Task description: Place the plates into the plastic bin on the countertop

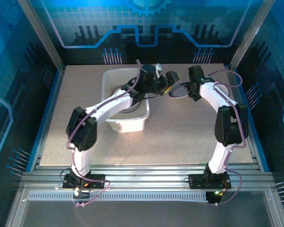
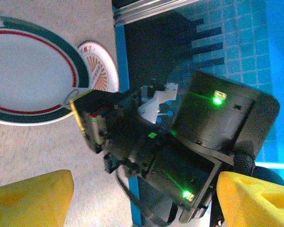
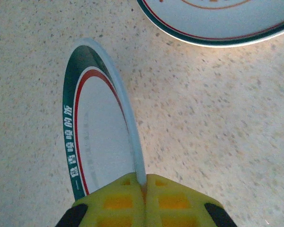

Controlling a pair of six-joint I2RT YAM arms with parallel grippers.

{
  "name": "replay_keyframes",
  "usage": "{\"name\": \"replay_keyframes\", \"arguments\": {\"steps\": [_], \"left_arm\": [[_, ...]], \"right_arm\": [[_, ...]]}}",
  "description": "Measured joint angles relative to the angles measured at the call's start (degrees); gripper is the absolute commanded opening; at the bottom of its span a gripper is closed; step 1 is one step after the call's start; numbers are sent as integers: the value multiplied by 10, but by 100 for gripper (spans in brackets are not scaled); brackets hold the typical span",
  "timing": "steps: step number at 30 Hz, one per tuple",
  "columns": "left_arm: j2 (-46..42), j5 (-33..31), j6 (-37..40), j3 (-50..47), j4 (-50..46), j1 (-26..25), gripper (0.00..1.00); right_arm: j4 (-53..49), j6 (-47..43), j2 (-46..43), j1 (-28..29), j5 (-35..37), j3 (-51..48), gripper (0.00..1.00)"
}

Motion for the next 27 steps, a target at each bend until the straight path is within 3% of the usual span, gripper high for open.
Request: {"name": "replay_keyframes", "arguments": {"steps": [5,14,20,27], "left_arm": [[-40,43,-9,-28,-21,29,81],[-115,124,131,-55,-135,55,82],[-178,131,90,-163,-112,91,82],[-178,132,28,-186,-61,87,83]], "right_arm": [[3,-13,-88,0,-13,-57,0],[10,-30,-193,-4,-48,-79,0],[16,-30,-258,10,-61,-104,0],[14,-30,-325,55,-60,-120,0]]}}
